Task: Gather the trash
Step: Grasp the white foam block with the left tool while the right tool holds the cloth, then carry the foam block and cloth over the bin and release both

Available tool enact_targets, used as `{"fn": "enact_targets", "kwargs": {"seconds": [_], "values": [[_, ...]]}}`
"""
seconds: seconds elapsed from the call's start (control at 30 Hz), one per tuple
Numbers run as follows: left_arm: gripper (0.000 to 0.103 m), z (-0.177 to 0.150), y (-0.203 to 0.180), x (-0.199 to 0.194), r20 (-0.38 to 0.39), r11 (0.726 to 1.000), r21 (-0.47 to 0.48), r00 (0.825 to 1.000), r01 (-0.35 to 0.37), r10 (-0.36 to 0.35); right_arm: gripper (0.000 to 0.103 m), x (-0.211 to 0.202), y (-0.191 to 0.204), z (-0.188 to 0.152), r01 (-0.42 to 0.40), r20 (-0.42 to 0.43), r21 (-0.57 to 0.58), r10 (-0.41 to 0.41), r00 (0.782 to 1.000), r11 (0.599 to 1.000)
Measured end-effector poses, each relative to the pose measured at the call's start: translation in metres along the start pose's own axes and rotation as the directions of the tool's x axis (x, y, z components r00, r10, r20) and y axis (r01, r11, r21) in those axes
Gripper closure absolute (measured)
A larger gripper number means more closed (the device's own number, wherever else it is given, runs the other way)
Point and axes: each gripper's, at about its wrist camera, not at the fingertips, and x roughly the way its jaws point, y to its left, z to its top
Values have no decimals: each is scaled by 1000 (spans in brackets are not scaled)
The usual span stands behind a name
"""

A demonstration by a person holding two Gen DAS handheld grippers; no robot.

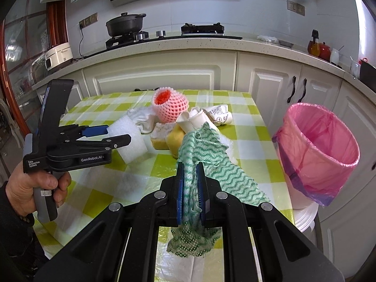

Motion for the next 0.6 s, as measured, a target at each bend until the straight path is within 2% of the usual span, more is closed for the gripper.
{"fn": "enact_targets", "kwargs": {"seconds": [0.3,0.6], "values": [[37,28,-17,-39,104,1000,-5,994,26,-25,91,-18,-20,14,27,56,33,-29,998,999],[37,65,-56,-48,162,996,42,983,79,-85,91,-27,-70,31,109,101,96,-119,988,989]]}}
